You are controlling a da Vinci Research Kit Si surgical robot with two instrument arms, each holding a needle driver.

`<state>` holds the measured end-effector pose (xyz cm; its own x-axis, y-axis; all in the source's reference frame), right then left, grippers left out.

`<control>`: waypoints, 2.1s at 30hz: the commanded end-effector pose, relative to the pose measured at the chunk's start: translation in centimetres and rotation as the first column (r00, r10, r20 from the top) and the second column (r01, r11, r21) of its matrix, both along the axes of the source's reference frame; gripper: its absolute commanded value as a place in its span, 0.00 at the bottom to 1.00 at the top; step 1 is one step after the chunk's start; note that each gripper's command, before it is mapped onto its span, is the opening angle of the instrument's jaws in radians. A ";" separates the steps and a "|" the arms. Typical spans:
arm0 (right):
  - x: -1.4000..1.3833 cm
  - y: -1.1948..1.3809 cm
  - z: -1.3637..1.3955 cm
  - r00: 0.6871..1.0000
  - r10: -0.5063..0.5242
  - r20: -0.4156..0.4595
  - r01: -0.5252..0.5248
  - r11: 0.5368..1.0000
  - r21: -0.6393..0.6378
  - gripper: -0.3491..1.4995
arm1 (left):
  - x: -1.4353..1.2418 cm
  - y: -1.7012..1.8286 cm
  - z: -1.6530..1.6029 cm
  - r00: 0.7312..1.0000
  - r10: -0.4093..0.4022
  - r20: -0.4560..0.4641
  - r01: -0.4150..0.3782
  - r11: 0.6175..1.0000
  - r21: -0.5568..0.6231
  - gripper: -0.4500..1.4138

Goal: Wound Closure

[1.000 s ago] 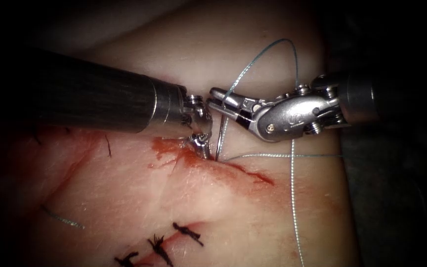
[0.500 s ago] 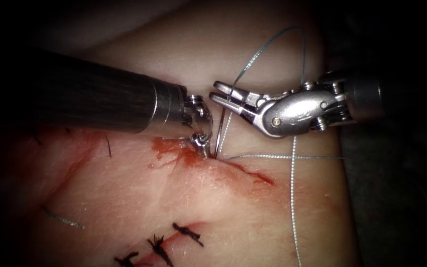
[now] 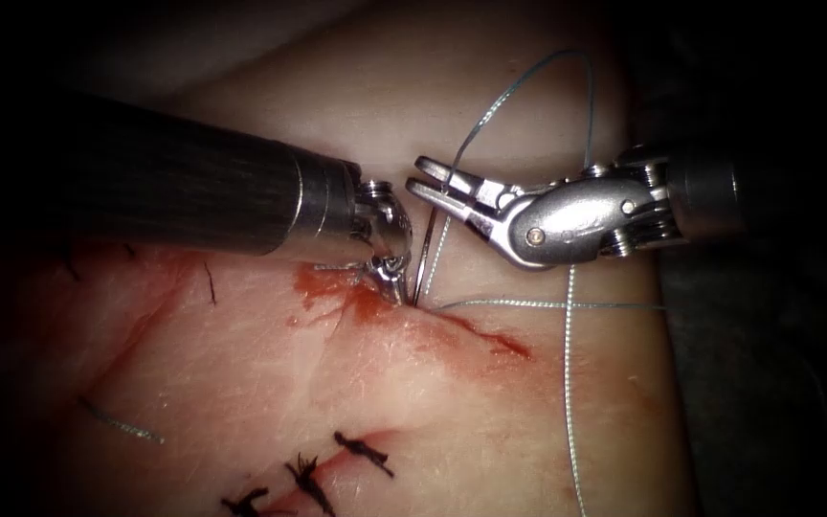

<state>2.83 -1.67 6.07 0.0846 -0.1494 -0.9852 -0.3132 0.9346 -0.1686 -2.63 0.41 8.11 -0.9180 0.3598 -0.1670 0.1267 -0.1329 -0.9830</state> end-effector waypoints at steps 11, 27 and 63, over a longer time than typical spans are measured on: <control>0.01 0.03 0.03 0.998 0.029 -0.048 -0.021 0.987 0.162 0.00 | -0.05 -0.01 0.05 1.000 -0.009 0.000 0.009 1.000 -0.001 0.00; -0.03 0.11 0.13 0.992 0.125 -0.029 -0.117 0.971 0.210 0.00 | -0.05 -0.01 0.03 1.000 -0.009 0.001 0.009 1.000 0.000 0.00; -0.06 0.16 0.01 0.988 0.150 -0.045 -0.132 0.951 0.280 0.00 | -0.06 -0.01 -0.01 1.000 -0.010 0.002 0.010 1.000 0.003 0.00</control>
<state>2.68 -1.54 6.08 0.0315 0.1225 -0.9920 -0.4472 0.8893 0.0956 -2.64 0.42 8.04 -0.9138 0.3699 -0.1678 0.1272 -0.1316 -0.9831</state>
